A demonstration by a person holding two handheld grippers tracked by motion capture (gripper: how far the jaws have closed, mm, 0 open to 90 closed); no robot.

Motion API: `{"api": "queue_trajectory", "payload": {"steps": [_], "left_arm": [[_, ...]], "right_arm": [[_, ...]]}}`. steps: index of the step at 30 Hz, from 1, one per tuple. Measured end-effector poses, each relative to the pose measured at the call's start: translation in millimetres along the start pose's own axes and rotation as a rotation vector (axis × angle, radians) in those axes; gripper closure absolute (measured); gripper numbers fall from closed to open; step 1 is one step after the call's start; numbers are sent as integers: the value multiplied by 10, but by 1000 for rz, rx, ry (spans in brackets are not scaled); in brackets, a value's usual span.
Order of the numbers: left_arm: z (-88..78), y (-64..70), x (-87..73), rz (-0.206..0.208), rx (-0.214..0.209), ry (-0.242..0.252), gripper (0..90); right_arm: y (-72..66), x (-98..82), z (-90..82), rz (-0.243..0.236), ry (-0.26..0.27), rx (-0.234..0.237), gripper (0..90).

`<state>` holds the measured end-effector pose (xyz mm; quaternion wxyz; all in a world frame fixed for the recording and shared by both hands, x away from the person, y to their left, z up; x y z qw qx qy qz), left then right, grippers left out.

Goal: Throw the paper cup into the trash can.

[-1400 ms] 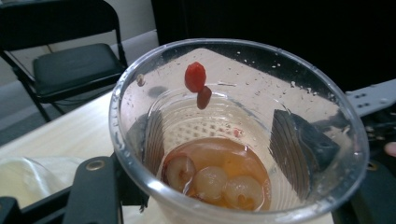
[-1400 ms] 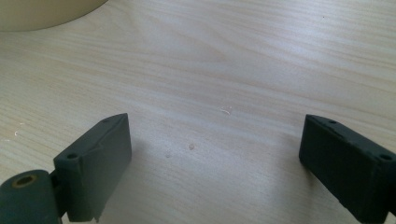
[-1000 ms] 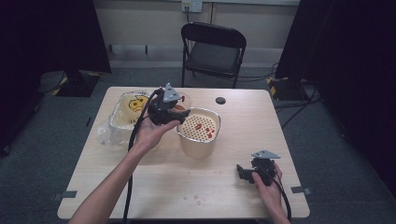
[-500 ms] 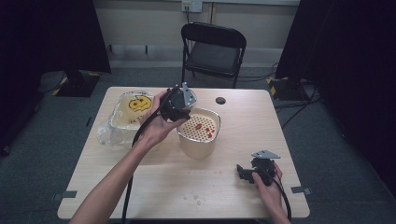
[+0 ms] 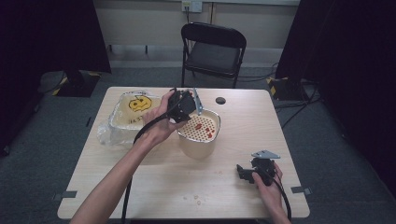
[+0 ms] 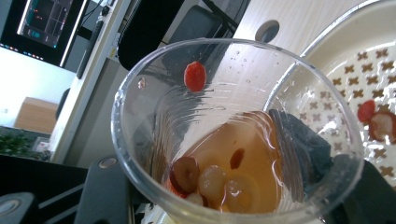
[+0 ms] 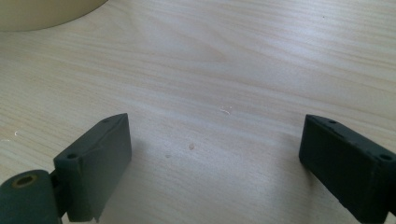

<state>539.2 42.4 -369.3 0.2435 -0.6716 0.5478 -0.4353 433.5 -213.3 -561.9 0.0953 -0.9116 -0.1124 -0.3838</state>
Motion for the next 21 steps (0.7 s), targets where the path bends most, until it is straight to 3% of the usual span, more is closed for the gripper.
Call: {"api": "queue_trajectory", "payload": {"steps": [1,2,4,9,11,13,17,19,21], "left_arm": [[0,0,0,0,0,0,406],[23,38,-7,63,29,-27,407],[41,73,-6,114,52,-48,408],[61,134,26,161,63,-66,412],[73,163,32,212,90,-79,415],[72,177,42,301,139,-102,416],[67,198,70,330,144,-103,418],[63,198,91,388,180,-124,419],[64,211,98,408,192,-127,421]], "right_arm": [[0,0,0,0,0,0,87],[0,0,0,0,0,0,87],[0,0,0,0,0,0,87],[0,0,0,0,0,0,87],[0,0,0,0,0,0,87],[0,0,0,0,0,0,87],[0,0,0,0,0,0,87],[0,0,0,0,0,0,87],[0,0,0,0,0,0,87]]}}
Point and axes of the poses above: each handheld gripper's, and its own axes: z roughly forward along the jaws, x roughly out of its top, y roughly to its right, the point moved 9 cm from there along z, roughly forward along the jaws, and after that the axes turned 8 degrees about z, right-handed, at the moved point
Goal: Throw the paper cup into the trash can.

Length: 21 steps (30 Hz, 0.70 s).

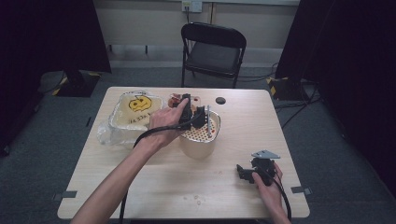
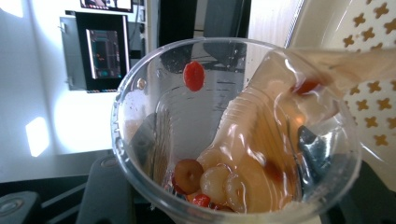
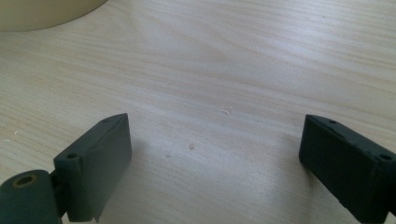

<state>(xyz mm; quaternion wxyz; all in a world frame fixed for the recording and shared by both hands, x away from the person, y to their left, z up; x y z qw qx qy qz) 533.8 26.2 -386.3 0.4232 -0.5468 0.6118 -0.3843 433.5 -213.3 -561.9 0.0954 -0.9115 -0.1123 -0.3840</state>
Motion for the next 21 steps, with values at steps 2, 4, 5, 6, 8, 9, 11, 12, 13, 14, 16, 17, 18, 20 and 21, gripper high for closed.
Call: {"api": "queue_trajectory", "payload": {"steps": [2,4,5,6,8,9,11,12,13,14,16,17,18,20,21], "left_arm": [[3,13,2,9,0,-5,421],[13,23,-4,46,41,-24,422],[14,13,-8,66,65,-32,423],[14,13,-8,66,65,-32,423],[21,11,-7,82,101,-31,424],[16,12,-11,90,105,-36,425],[8,-4,-11,118,140,-40,426],[3,2,-14,128,144,-44,426],[-1,1,-13,147,162,-46,427],[-1,1,-13,147,162,-46,427],[-7,11,-13,187,183,-55,427],[-5,21,-16,211,191,-64,428],[-4,22,-17,222,202,-67,428],[-3,25,-20,253,213,-78,429],[-6,18,-21,257,217,-79,429]], "right_arm": [[0,0,0,0,0,0,87],[0,0,0,0,0,0,87],[0,0,0,0,0,0,87],[0,0,0,0,0,0,87],[0,0,0,0,0,0,87],[0,0,0,0,0,0,87],[0,0,0,0,0,0,87],[0,0,0,0,0,0,87],[0,0,0,0,0,0,87],[0,0,0,0,0,0,87],[0,0,0,0,0,0,87],[0,0,0,0,0,0,87],[0,0,0,0,0,0,87],[0,0,0,0,0,0,87],[0,0,0,0,0,0,87]]}}
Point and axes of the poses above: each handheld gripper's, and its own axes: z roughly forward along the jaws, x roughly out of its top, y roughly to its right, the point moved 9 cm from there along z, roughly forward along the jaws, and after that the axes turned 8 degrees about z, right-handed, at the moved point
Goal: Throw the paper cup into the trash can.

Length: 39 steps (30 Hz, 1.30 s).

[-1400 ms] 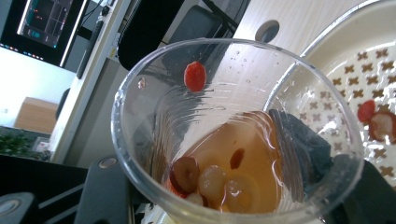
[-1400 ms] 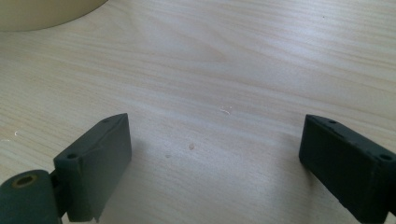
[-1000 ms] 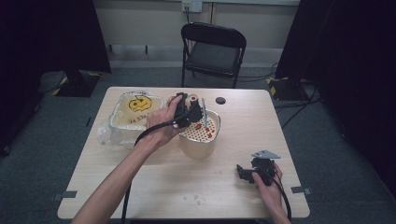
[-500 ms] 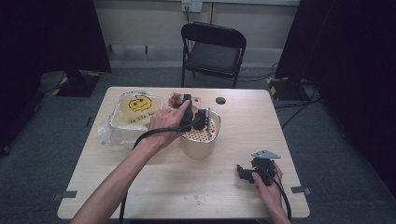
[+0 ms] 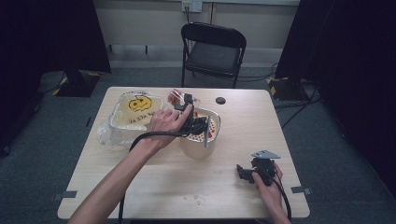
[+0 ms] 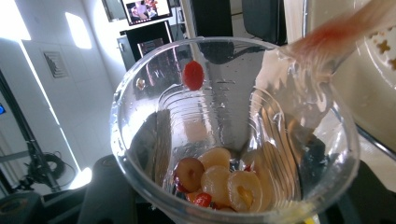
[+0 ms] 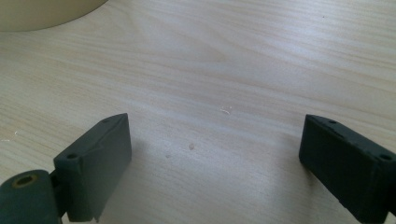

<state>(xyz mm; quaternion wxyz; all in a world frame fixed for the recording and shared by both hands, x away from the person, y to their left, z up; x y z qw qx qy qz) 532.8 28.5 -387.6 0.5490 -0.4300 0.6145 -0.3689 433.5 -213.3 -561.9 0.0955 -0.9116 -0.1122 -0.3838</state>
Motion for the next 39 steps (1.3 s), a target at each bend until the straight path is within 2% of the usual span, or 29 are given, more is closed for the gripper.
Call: {"api": "queue_trajectory", "payload": {"steps": [4,6,7,17,20,24,25,26,27,28,31,32,33,37,39], "left_arm": [[3,-40,-15,31,14,-11,429],[0,-63,-25,72,41,-22,429],[-4,-75,-29,108,57,-32,429],[-2,-61,-41,186,76,-38,430],[-6,-52,-44,237,91,-55,432],[-6,-58,-38,287,118,-56,432],[-6,-58,-38,287,118,-56,432],[-3,-54,-39,313,121,-56,432],[3,-52,-46,311,109,-57,432],[-1,-70,-47,325,127,-64,432],[7,-66,-41,341,127,-62,432],[5,-58,-30,378,142,-64,432],[5,-58,-30,378,142,-64,432],[-2,-82,-1,441,171,-67,432],[-3,-83,0,442,170,-69,432]], "right_arm": [[0,0,0,0,0,0,87],[0,0,0,0,0,0,87],[0,0,0,0,0,0,87],[0,0,0,0,0,0,87],[0,0,0,0,0,0,87],[0,0,0,0,0,0,88],[0,0,0,0,0,0,88],[0,0,0,0,0,0,88],[1,0,0,0,0,0,87],[0,0,0,1,0,0,88],[0,0,1,1,1,-1,88],[0,0,0,1,1,-1,88],[0,0,0,1,1,-1,88],[1,1,0,1,1,-1,88],[1,1,1,1,1,-1,88]]}}
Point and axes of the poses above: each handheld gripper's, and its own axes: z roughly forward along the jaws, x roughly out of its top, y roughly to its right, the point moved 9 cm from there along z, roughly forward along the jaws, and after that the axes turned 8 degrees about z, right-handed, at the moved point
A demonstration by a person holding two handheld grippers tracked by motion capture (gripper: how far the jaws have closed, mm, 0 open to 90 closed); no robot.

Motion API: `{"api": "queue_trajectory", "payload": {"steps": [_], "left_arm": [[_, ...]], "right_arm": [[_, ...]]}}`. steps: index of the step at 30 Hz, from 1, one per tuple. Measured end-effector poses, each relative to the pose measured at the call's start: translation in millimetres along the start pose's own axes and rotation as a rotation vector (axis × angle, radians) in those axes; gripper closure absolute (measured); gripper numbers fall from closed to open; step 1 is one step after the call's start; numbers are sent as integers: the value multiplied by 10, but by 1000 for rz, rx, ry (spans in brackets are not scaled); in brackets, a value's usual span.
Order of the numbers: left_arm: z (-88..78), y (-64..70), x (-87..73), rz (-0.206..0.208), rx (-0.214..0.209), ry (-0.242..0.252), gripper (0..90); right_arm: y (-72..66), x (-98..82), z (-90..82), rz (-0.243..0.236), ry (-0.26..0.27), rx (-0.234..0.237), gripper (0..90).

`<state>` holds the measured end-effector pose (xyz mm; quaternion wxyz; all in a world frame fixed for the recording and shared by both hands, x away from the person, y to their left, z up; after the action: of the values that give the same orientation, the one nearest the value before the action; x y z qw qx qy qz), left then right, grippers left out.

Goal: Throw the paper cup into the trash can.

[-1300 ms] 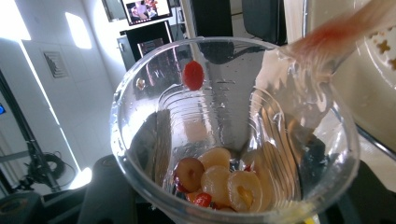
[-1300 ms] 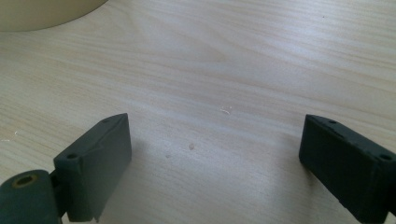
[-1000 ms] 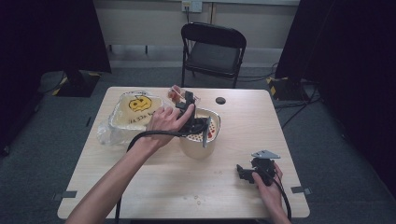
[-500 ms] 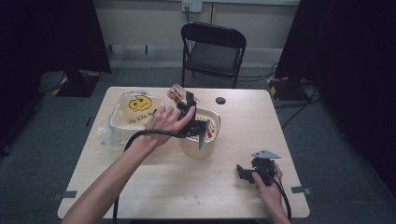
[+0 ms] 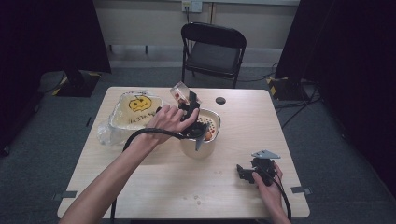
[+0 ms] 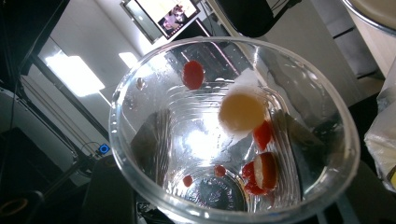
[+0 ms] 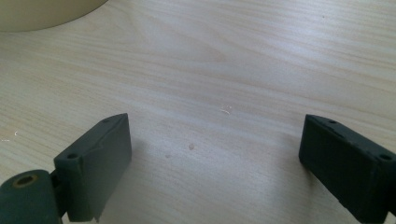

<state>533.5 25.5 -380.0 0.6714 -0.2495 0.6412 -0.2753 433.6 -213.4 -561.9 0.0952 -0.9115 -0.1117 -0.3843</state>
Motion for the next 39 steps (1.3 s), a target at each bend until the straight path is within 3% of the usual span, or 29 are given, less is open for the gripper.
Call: {"api": "queue_trajectory", "payload": {"steps": [6,10,14,22,25,26,27,29,31,34,35,36,37,38,39], "left_arm": [[-12,1,19,8,15,1,432],[-19,-22,6,-23,9,7,432],[-25,-53,-16,-109,-27,33,432],[-53,-159,-75,-382,-107,81,429],[-65,-147,-52,-441,-122,98,426],[-67,-145,-52,-480,-135,106,426],[-65,-136,-48,-550,-164,129,426],[-63,-151,-86,-622,-188,141,427],[-61,-160,-137,-718,-234,156,429],[-46,-207,-237,-853,-269,183,432],[-46,-217,-261,-926,-283,201,433],[-51,-226,-277,-967,-292,215,433],[-71,-241,-284,-1046,-300,246,434],[-71,-241,-284,-1046,-300,246,435],[-98,-272,-315,-1182,-321,289,436]], "right_arm": [[0,0,0,0,0,0,88],[0,0,0,0,0,0,88],[-1,0,0,1,0,0,88],[0,-1,-1,-1,-1,-1,88],[0,-1,-1,-1,0,-1,87],[1,-1,-1,-1,-1,-1,88],[1,-1,-1,-1,-1,-1,88],[1,-1,-1,-1,-1,-1,88],[1,0,-1,-1,0,-1,88],[1,-1,-1,-1,0,-1,87],[1,-1,-1,-1,-1,-1,87],[0,-1,0,0,-1,0,88],[0,-1,0,0,-1,0,87],[0,-1,0,0,-1,0,87],[0,-1,0,-1,-1,0,87]]}}
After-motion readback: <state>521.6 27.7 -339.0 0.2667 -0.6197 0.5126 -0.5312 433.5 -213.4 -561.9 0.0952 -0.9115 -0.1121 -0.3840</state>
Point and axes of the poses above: each handheld gripper's, and its own axes: z roughly forward along the jaws, x roughly out of its top, y roughly to its right, the point moved 9 cm from there along z, roughly forward along the jaws, and after that the axes turned 8 degrees about z, right-handed, at the moved point
